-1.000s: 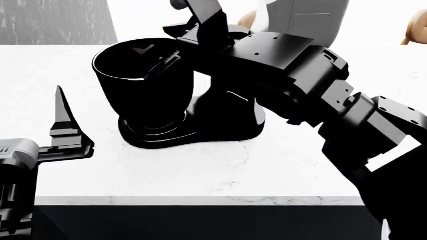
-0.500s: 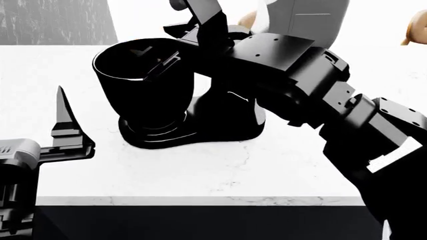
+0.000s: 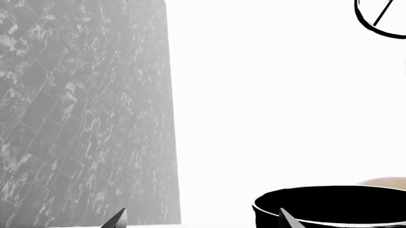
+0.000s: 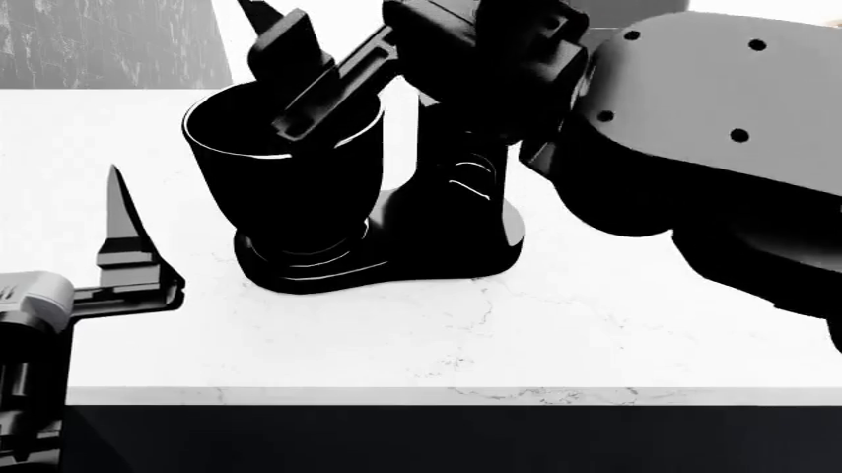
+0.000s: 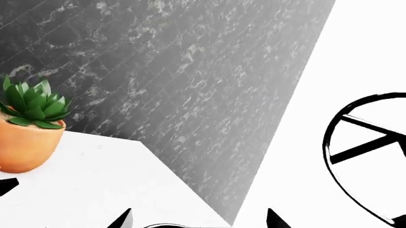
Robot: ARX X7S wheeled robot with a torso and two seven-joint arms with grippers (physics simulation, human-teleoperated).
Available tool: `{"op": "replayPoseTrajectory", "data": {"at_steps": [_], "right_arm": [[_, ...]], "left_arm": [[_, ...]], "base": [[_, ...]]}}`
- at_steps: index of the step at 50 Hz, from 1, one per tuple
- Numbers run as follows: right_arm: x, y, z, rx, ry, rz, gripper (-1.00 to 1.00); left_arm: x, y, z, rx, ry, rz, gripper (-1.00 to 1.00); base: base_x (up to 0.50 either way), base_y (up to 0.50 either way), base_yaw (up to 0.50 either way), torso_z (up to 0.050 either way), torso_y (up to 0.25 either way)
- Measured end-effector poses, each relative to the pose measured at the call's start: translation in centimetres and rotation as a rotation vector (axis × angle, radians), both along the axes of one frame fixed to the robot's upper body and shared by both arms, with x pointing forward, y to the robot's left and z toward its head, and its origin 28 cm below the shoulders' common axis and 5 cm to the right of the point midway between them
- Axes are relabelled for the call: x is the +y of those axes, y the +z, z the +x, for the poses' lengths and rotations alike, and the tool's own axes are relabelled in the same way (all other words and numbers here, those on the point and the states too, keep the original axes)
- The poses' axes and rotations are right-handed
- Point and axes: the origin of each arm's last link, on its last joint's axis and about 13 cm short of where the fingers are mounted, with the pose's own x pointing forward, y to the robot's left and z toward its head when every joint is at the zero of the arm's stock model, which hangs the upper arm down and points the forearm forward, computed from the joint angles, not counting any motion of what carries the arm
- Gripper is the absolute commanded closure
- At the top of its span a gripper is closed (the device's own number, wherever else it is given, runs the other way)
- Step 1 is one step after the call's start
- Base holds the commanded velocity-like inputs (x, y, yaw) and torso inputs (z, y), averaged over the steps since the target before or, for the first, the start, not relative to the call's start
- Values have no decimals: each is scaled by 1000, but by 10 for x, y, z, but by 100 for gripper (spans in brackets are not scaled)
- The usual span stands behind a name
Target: Place the bread in the stand mixer bowl.
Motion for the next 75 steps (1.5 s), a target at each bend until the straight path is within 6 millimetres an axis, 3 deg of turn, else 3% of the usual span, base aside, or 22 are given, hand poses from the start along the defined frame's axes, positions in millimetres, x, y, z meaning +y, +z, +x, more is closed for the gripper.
{"op": "replayPoseTrajectory", "data": {"at_steps": [17,34,55,75], "right_arm": [[-29,32,-67,-276,-163,110,-100],[-46,44,-118,-475,-269,201,-100],[-55,42,-136,-548,-318,261,-100],[-61,41,-142,-586,-336,331,-100]], "left_arm": [[0,5,-3,-14,1,7,-100],[0,9,-7,-32,7,11,-100],[1,25,-20,-98,18,36,-100],[16,53,-57,-256,127,86,-100]], "base": [[0,0,0,0,0],[0,0,0,0,0],[0,0,0,0,0],[0,0,0,0,0]]}}
